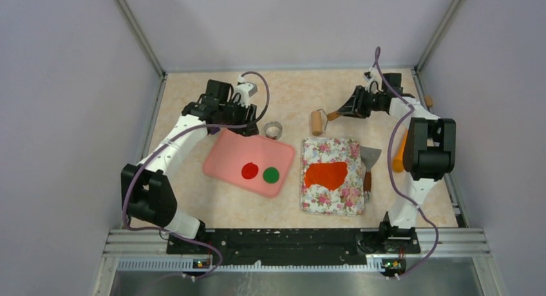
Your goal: Roll out the dumpling wrappers from the dough
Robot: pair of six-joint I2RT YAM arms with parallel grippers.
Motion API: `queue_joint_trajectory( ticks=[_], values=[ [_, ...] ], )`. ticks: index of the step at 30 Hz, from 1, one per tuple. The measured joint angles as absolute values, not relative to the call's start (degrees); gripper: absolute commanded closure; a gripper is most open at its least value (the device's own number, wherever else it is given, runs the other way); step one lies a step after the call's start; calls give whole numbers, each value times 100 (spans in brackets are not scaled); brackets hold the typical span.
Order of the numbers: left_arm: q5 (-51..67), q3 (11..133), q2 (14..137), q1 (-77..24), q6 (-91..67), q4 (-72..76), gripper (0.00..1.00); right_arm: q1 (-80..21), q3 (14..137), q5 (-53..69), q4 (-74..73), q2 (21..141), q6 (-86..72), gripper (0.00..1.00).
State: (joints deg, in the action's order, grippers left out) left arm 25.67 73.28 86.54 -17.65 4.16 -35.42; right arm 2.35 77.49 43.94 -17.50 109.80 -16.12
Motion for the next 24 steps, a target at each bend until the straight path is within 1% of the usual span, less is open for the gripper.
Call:
queue_joint_trajectory(
  ticks=[2, 3, 8, 11, 14, 18, 21, 24],
  values=[
    [2510, 7297, 8619, -1765, 412, -3538, 41, 213, 7804, 4359, -1800, 11045, -1612, 78],
    [2464, 7266, 8597, -1765, 399, -3533, 41, 207, 7826, 4309, -1824, 11045, -1586, 67],
    [2362, 7091, 8558, -1765, 316, -3468, 40, 174, 7968, 3861, -2106, 11043, -1208, 43],
    [2349, 6984, 8558, -1765, 290, -3398, 40, 174, 7955, 3411, -2427, 11041, -851, 32],
    [2351, 6963, 8560, -1765, 287, -3301, 41, 174, 7946, 2958, -2711, 10989, -532, 24],
    [2152, 6967, 8593, -1767, 191, -3131, 42, 178, 7964, 2368, -3013, 10753, -110, 16],
    [1839, 7131, 8805, -1765, -10, -3079, 42, 191, 8119, 1925, -3271, 10466, 224, 15],
    [1601, 7411, 9181, -1765, -211, -2976, 43, 222, 8256, 1619, -3424, 10009, 510, 15]
  ],
)
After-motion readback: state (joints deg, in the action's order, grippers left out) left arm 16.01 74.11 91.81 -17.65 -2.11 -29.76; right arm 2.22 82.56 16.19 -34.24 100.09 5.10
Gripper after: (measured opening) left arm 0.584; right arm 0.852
